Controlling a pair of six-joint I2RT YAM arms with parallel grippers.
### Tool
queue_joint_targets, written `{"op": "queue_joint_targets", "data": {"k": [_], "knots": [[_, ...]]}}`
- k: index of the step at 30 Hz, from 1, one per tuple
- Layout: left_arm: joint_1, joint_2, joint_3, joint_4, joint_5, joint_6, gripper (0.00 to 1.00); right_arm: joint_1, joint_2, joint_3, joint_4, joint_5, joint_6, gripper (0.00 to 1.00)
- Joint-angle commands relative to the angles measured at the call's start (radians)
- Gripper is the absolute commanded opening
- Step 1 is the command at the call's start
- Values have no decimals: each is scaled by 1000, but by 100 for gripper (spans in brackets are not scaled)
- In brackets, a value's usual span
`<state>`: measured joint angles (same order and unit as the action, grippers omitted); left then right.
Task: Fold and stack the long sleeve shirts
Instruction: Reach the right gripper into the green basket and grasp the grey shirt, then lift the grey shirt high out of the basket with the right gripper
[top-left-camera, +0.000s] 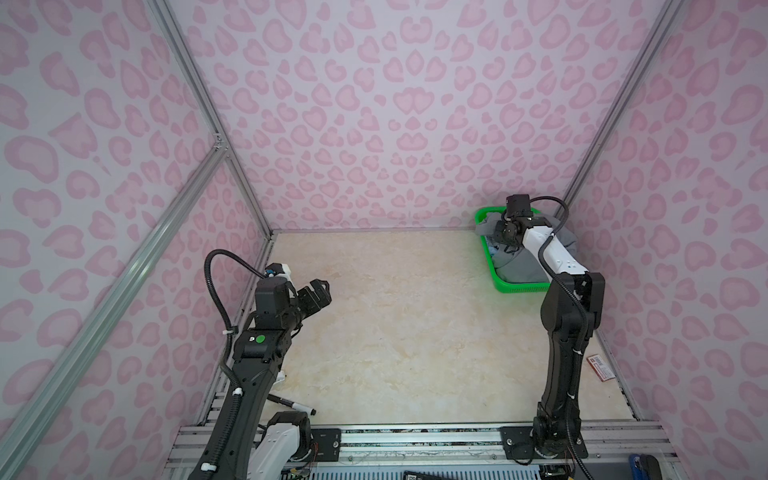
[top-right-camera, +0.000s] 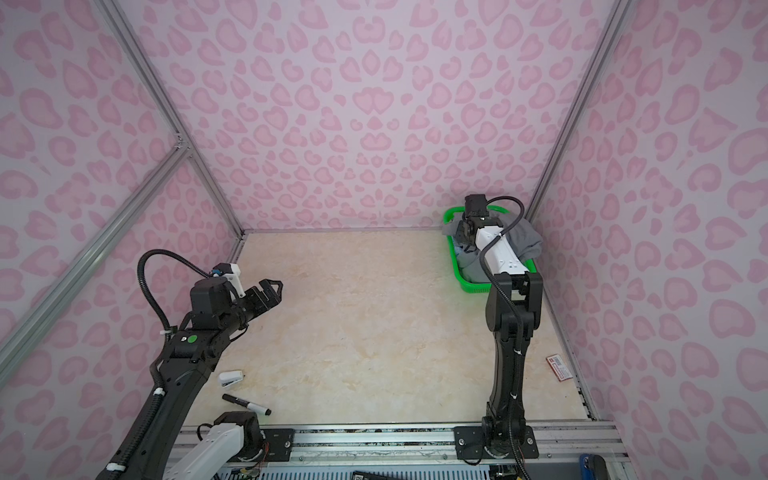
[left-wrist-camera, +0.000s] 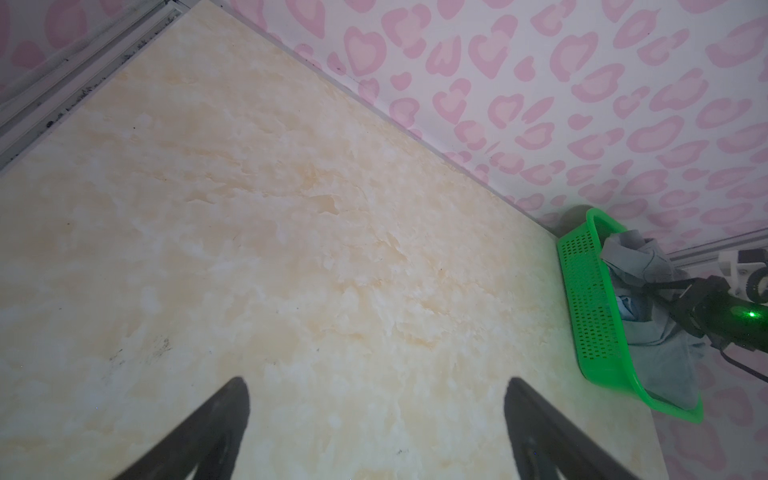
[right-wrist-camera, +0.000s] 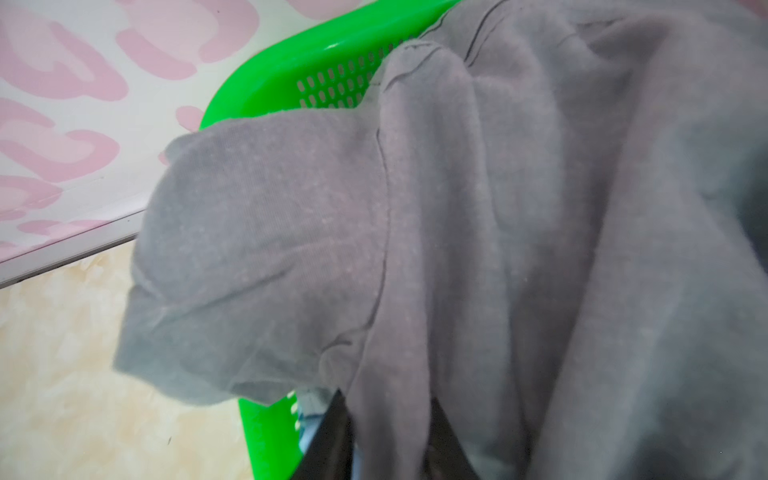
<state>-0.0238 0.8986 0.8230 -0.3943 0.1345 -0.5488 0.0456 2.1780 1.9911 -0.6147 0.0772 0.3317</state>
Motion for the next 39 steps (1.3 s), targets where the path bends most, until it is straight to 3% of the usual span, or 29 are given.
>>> {"op": "queue_joint_targets", "data": {"k": [1, 7, 16, 27, 32, 39], "knots": [[0, -2, -1, 15, 7, 3, 97, 18, -40, -21, 41, 44, -4, 2], [0, -6, -1, 15, 9, 3, 97, 65, -128, -26, 43, 120, -34, 0], [0, -9, -4, 21, 21, 4, 97, 187, -427, -87, 181, 236, -127, 0], [0, -33, -18, 46, 59, 4, 97, 200, -484, 203, 74, 327, -227, 0], [0, -33, -18, 50, 63, 6, 97, 296, -502, 359, 71, 422, -318, 0], [-1, -47, -25, 66, 74, 8, 97, 370, -526, 533, 80, 350, -293, 0]]}}
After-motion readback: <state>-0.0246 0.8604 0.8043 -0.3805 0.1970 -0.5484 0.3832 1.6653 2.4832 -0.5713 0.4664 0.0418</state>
